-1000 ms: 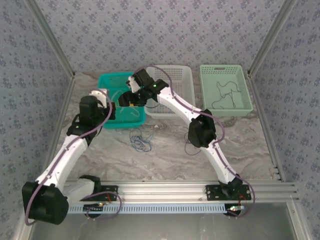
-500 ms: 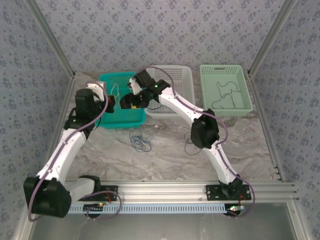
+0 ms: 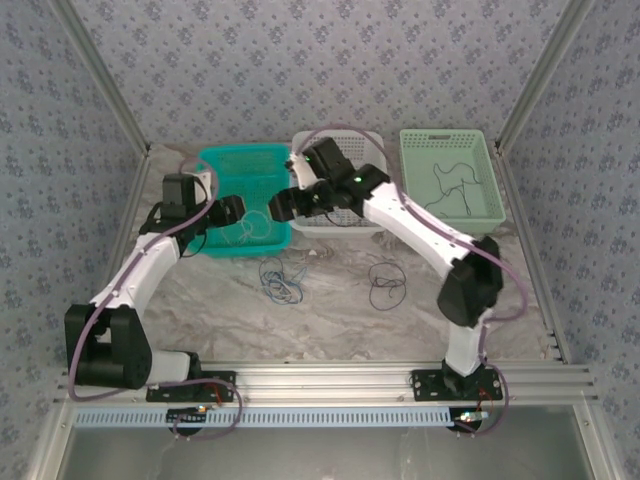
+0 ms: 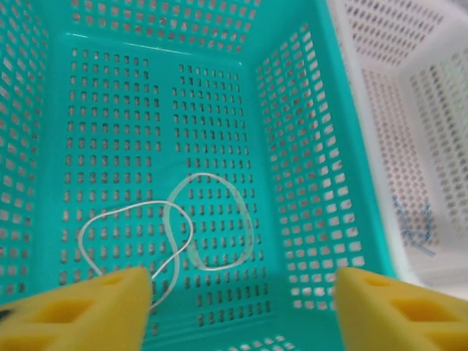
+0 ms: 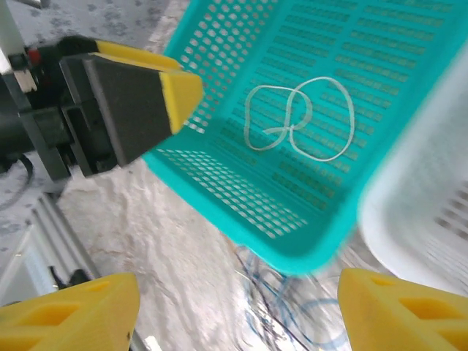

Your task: Untangle the cables

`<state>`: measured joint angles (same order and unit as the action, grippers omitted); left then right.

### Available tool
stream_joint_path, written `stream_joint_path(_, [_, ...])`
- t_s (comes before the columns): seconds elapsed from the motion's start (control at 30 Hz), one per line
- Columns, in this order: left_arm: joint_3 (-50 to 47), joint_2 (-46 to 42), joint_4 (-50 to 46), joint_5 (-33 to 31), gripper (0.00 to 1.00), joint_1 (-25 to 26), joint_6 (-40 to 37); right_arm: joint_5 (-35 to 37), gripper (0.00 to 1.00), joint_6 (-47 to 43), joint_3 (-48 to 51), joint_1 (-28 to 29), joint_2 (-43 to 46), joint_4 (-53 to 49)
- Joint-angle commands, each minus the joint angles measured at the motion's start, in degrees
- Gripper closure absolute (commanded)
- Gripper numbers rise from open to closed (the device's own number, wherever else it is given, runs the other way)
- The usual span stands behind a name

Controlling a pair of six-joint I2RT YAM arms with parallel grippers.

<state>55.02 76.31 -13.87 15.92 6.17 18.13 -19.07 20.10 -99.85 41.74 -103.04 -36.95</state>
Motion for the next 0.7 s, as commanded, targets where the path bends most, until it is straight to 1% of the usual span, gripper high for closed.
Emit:
stream_joint_path(0.0, [1.4,-1.12,-1.82,0.08,0.17,1.23,0.23,6.9,0.27,-2.8,9.7,-2.07,9.03,0.0])
stream_joint_path(0.07, [1.2,-1.97,-2.34,-1.75,0.01,2.52,0.19,7.98,0.27,-2.34,15.8,-4.17,13.68,-1.19])
stream_joint_path(0.23, [0.29,-4.32,-1.96,-5.53,0.01,6.57,-0.31,12.32,0.31,0.2,30.63,-10.46,24.85,-3.13])
stream_joint_path(0.3, [-0.71,-5.46,-1.22,-6.57,0.01,7.35,0.32,13.25,0.31,1.83,37.42,-12.73,29.52,-3.04])
stream_joint_path(0.4, [-3.3,-7.72,0.6,-7.66,0.01,7.62,2.35,14.13,0.31,4.44,44.41,-15.24,34.1,-3.61])
stream_joint_path(0.53, [-5.92,-10.66,1.65,-7.92,0.01,8.51,2.58,14.98,0.31,7.02,51.54,-16.84,37.01,-3.96])
stream_joint_path(0.67, [-7.6,-13.16,1.04,-8.38,0.01,11.05,0.71,17.34,0.34,10.97,56.7,-17.21,40.35,-4.45])
